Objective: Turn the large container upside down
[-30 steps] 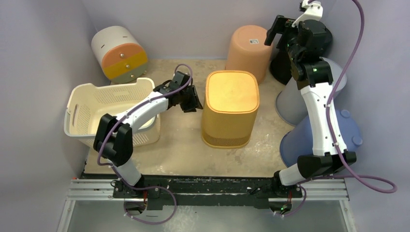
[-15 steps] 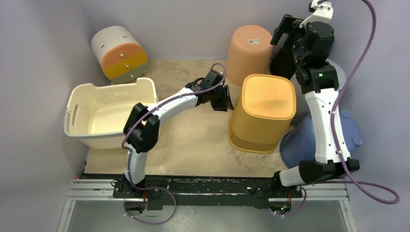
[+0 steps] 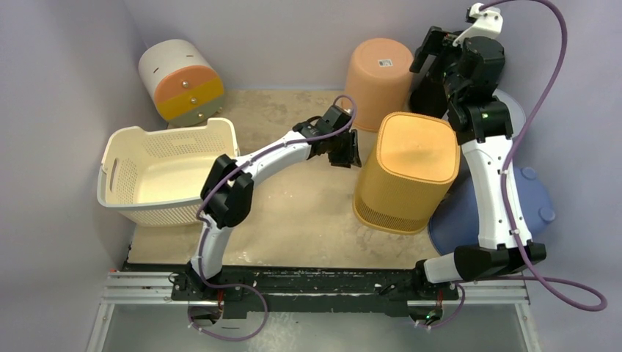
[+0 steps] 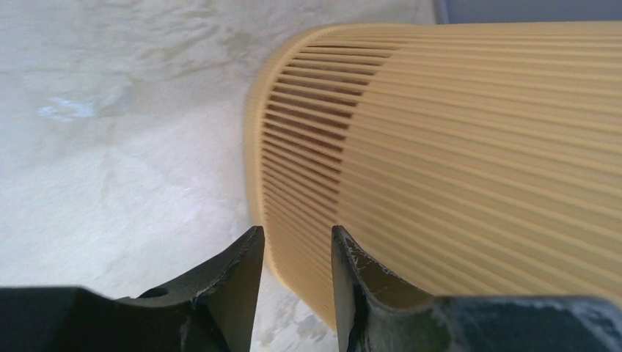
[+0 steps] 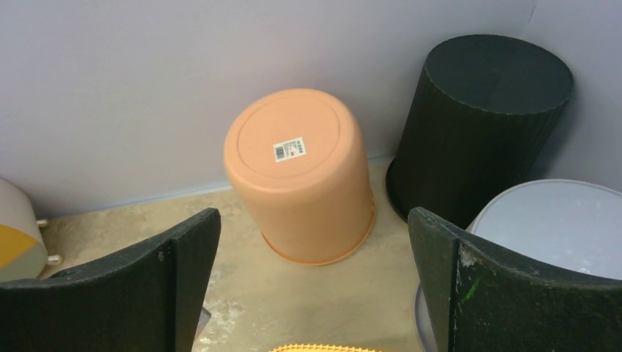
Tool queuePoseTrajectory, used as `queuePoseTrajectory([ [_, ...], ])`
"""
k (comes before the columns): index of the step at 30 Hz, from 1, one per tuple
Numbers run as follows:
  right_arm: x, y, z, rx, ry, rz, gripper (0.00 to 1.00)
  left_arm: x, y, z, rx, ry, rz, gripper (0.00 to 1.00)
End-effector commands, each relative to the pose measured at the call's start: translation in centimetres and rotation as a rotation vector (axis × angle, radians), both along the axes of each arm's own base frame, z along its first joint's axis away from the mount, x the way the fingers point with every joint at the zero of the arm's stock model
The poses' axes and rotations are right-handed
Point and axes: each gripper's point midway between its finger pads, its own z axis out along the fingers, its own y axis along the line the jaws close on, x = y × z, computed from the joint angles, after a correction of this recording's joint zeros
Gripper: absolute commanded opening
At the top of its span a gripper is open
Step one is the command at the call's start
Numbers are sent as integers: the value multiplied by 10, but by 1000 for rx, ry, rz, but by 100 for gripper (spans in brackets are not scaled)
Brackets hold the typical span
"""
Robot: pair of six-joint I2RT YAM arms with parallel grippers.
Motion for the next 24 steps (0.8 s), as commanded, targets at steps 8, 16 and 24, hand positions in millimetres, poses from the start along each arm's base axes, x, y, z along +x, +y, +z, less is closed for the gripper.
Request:
queuePoseTrajectory([
  [8, 3, 4, 1, 13, -31, 26, 100, 7, 192, 105, 539, -338, 264, 39],
  [16, 12, 15, -18, 19, 8, 78, 100, -15, 345, 132, 705, -341, 559, 38],
  [24, 13, 21, -22, 33, 15, 107, 100, -25, 364, 105, 768, -303, 589, 38],
])
